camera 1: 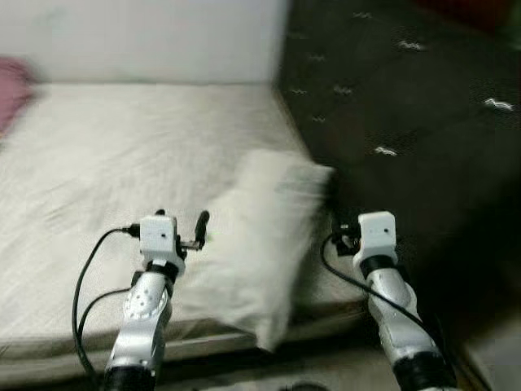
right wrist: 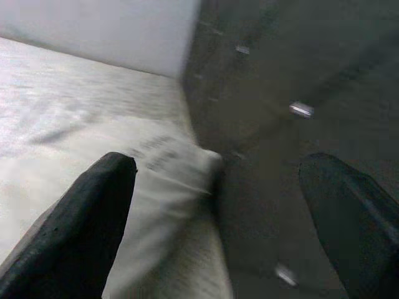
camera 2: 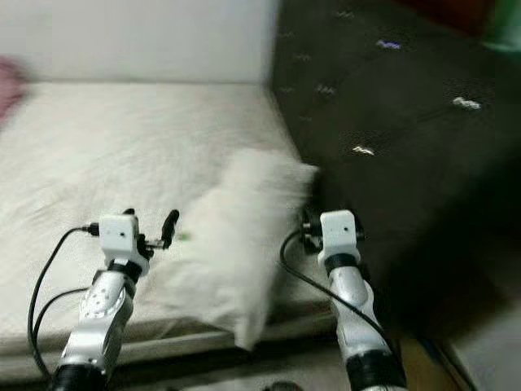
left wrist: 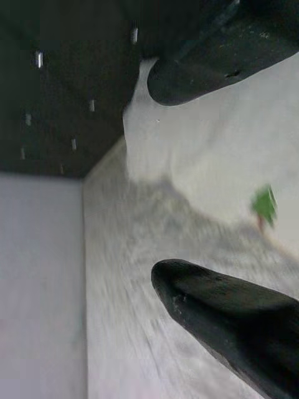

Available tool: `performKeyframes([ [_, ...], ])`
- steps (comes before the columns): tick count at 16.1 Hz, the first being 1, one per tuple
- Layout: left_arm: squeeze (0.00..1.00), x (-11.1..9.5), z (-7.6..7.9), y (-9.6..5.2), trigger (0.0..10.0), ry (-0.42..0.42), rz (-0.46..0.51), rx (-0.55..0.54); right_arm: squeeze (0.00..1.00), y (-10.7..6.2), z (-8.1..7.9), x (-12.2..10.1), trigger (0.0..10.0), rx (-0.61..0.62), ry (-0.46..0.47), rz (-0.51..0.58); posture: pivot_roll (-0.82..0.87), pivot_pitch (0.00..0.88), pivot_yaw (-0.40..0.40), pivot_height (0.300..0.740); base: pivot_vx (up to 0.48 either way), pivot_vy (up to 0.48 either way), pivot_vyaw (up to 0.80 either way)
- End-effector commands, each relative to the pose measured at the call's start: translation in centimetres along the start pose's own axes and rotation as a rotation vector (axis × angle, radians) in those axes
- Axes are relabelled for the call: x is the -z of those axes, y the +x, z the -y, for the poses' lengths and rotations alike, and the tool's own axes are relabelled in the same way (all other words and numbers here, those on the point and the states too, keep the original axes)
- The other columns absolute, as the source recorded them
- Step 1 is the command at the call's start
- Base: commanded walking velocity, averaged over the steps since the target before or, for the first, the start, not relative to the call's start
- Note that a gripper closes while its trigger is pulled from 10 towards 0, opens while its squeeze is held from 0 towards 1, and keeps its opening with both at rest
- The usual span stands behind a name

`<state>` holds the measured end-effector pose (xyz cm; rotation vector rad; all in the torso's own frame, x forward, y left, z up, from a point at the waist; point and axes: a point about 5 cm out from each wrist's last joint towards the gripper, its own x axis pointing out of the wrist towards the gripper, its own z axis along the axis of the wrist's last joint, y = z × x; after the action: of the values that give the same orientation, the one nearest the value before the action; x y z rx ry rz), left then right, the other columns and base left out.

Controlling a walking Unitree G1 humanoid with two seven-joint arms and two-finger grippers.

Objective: Clean up the room

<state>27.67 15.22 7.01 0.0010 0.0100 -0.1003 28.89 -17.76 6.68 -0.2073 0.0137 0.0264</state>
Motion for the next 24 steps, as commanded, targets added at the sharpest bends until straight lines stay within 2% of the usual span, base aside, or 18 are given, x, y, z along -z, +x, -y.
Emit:
performKeyframes([
  [1, 0.00, -0.42, -0.15, -0.06, 10.0, -0.009, 0.011, -0.007, 0.00, 0.03, 0.34, -0.19, 10.0, 0.001, -0.003, 0.005, -0.04, 0.000, -0.051, 0.740, 0.000, 0.000, 0.00],
  [3, 0.00, -0.27, -0.39, -0.64, 10.0, -0.015, 0.015, -0.008, 0.00, -0.15, 0.26, -0.04, 10.0, -0.002, -0.006, 0.001, -0.04, 0.000, -0.052, 0.740, 0.000, 0.000, 0.00],
  [6, 0.00, -0.23, -0.07, -0.55, 10.0, -0.018, 0.015, 0.007, 0.00, 0.00, -0.09, -0.32, 10.0, -0.029, -0.036, 0.018, -0.05, 0.000, -0.052, 0.740, 0.000, 0.000, 0.00],
  [8, 0.00, -0.40, 0.08, -0.31, 10.0, -0.019, 0.017, 0.011, 0.00, 0.08, -0.12, -0.42, 10.0, -0.029, -0.043, 0.020, -0.05, 0.000, -0.051, 0.740, 0.000, 0.000, 0.80],
  [10, 0.00, -0.52, 0.17, -0.23, 10.0, -0.025, 0.021, 0.022, 0.00, 0.07, -0.07, -0.39, 10.0, -0.024, -0.040, 0.017, -0.05, 0.000, -0.048, 0.740, 0.000, 0.000, 0.76],
  [17, 0.00, 0.14, -0.01, -0.75, 10.0, -0.016, -0.007, -0.021, 0.00, -0.36, -0.34, -0.13, 10.0, -0.030, 0.012, 0.013, -0.05, 0.000, -0.046, 0.740, 0.000, 0.000, 0.00],
  [24, 0.00, 0.20, -0.06, -0.78, 10.0, -0.008, -0.015, -0.017, 0.00, -0.42, -0.38, -0.15, 10.0, -0.040, 0.015, 0.015, -0.05, 0.000, -0.045, 0.740, 0.000, 0.000, 0.00],
])
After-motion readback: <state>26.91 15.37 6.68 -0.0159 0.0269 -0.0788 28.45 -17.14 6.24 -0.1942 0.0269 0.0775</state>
